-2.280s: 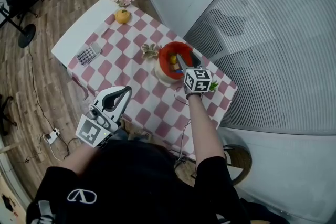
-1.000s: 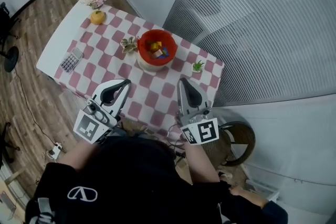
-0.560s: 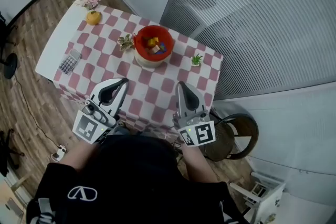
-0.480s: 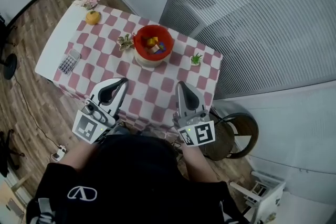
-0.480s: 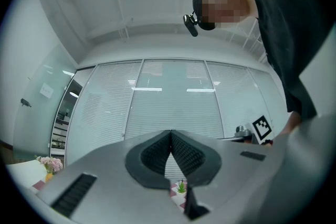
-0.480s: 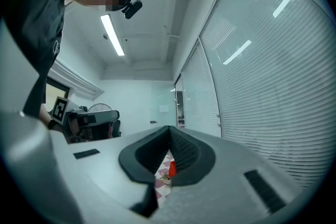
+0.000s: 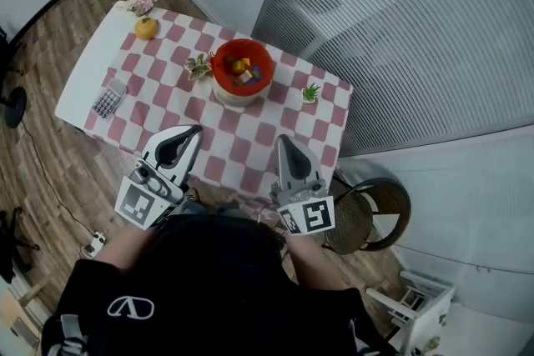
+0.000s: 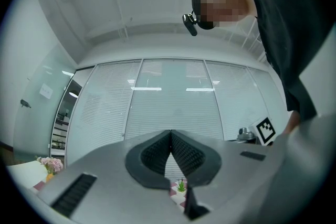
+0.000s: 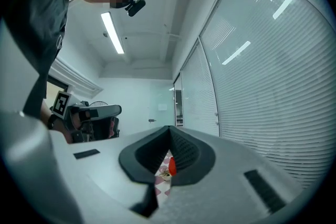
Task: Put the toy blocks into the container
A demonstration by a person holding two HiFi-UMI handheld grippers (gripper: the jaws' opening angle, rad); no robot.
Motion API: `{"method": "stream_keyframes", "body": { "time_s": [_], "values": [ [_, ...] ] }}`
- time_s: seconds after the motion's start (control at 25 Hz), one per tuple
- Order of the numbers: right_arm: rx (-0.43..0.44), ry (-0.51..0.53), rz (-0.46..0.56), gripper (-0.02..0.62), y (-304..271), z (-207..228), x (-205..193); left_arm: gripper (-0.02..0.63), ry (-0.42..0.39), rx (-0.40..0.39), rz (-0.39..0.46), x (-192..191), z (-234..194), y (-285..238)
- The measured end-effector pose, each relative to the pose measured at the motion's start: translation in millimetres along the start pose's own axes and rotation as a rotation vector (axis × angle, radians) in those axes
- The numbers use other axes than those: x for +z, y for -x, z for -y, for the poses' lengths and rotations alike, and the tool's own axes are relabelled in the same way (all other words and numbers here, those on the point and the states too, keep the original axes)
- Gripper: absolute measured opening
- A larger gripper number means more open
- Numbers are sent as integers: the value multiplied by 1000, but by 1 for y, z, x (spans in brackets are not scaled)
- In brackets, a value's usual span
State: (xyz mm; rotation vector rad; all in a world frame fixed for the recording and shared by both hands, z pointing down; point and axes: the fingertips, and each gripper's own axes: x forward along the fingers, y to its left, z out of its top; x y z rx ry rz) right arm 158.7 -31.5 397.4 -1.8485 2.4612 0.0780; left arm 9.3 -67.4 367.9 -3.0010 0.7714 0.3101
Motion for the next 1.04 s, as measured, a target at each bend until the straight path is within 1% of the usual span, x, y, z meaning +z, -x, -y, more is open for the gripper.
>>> {"method": "stream_keyframes", "body": {
  "time_s": [0.12, 0.32, 0.52, 1.04],
  "values": [
    [-23, 21, -13, 3, 0, 4, -4, 6, -7, 2, 2, 0, -1, -1],
    [-54, 25, 0, 3, 2, 11, -1, 6, -8, 12, -2, -1, -2, 1],
    [-57, 38, 4, 3, 1, 15, 4, 6, -13, 18, -2, -1, -4, 0],
    [-78, 38, -4, 3, 4, 20, -1, 6, -3, 29, 1, -3, -4, 1]
  ]
}}
